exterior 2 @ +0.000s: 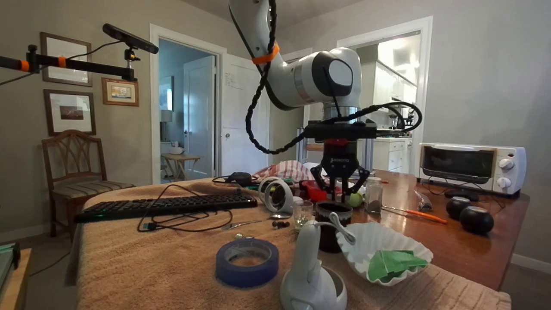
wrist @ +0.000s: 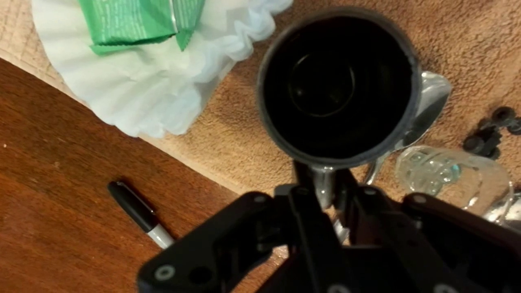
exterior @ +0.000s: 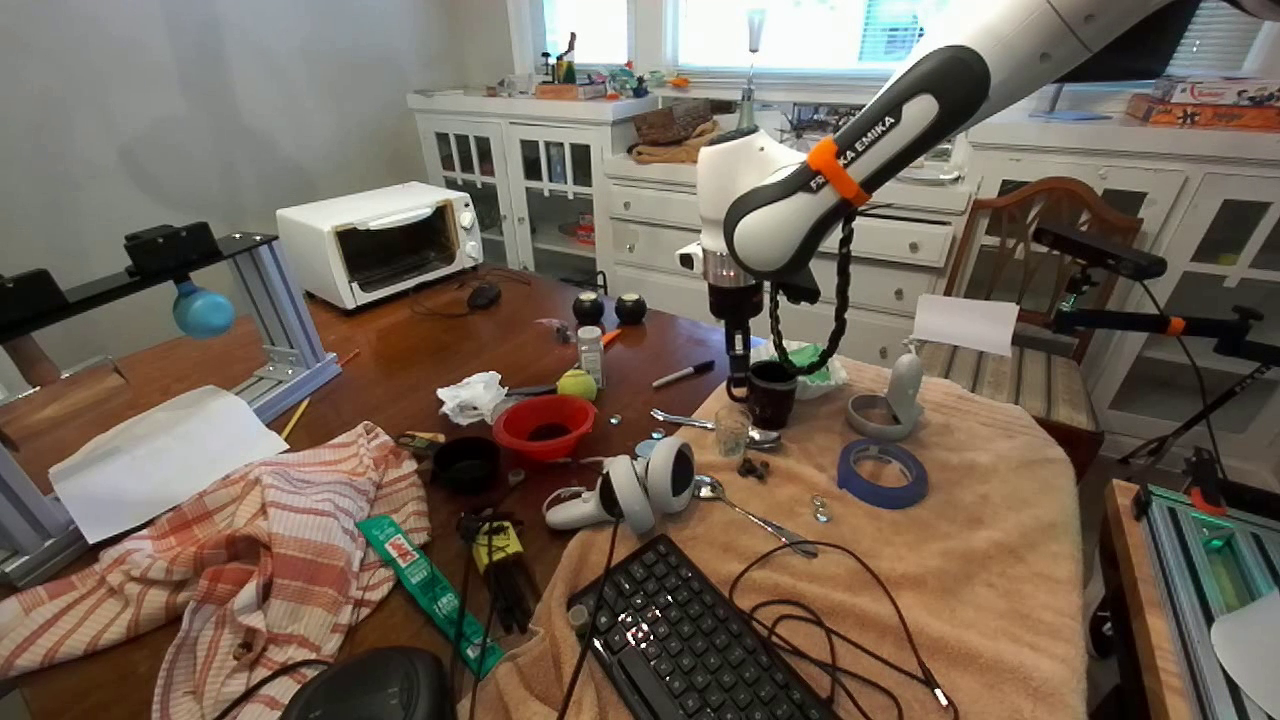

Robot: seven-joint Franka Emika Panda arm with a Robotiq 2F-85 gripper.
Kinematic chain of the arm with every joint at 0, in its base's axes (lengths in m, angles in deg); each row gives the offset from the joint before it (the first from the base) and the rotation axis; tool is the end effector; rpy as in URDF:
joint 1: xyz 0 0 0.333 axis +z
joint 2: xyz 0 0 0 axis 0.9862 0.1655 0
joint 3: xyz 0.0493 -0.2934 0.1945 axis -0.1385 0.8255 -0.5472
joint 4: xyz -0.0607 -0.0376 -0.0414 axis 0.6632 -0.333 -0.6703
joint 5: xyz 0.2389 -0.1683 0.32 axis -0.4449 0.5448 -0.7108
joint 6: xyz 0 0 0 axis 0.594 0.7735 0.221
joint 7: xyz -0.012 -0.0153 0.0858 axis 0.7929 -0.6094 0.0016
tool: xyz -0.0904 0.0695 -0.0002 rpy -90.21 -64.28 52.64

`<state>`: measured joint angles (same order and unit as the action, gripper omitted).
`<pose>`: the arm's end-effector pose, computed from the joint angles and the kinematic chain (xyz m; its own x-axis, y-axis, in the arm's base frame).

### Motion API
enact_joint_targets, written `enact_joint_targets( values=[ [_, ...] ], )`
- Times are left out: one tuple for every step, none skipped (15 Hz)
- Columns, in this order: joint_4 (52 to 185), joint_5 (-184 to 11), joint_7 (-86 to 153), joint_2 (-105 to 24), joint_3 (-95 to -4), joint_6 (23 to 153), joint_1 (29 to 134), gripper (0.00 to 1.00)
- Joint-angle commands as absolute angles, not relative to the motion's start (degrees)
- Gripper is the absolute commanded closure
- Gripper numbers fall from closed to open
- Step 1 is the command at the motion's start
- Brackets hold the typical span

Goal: Put the brown cup at the center of the blue masking tape

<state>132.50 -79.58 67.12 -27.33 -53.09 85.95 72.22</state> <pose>0.6740 -0.1032 0.2327 0.8859 0.4488 -0.1169 0.4582 -0.8860 0.0709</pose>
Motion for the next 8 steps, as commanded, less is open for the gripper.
enact_joint_targets(
  values=[
    [133.4, -79.4, 67.7, -27.7, -53.3, 86.8, 72.0, 0.96],
    [133.6, -79.3, 67.5, -28.0, -53.3, 86.8, 72.0, 0.96],
    [134.2, -78.4, 66.2, -29.3, -52.7, 86.2, 72.7, 0.96],
    [134.6, -78.0, 66.2, -30.0, -52.6, 86.2, 72.8, 0.96],
    [135.3, -76.9, 65.4, -31.5, -52.1, 86.1, 73.3, 0.96],
    [135.7, -76.0, 64.9, -32.3, -51.8, 86.1, 73.6, 0.96],
    [136.5, -74.7, 66.6, -33.9, -51.8, 85.8, 73.6, 0.96],
    [136.7, -73.7, 67.9, -34.7, -52.1, 85.5, 73.6, 0.96]
  ],
)
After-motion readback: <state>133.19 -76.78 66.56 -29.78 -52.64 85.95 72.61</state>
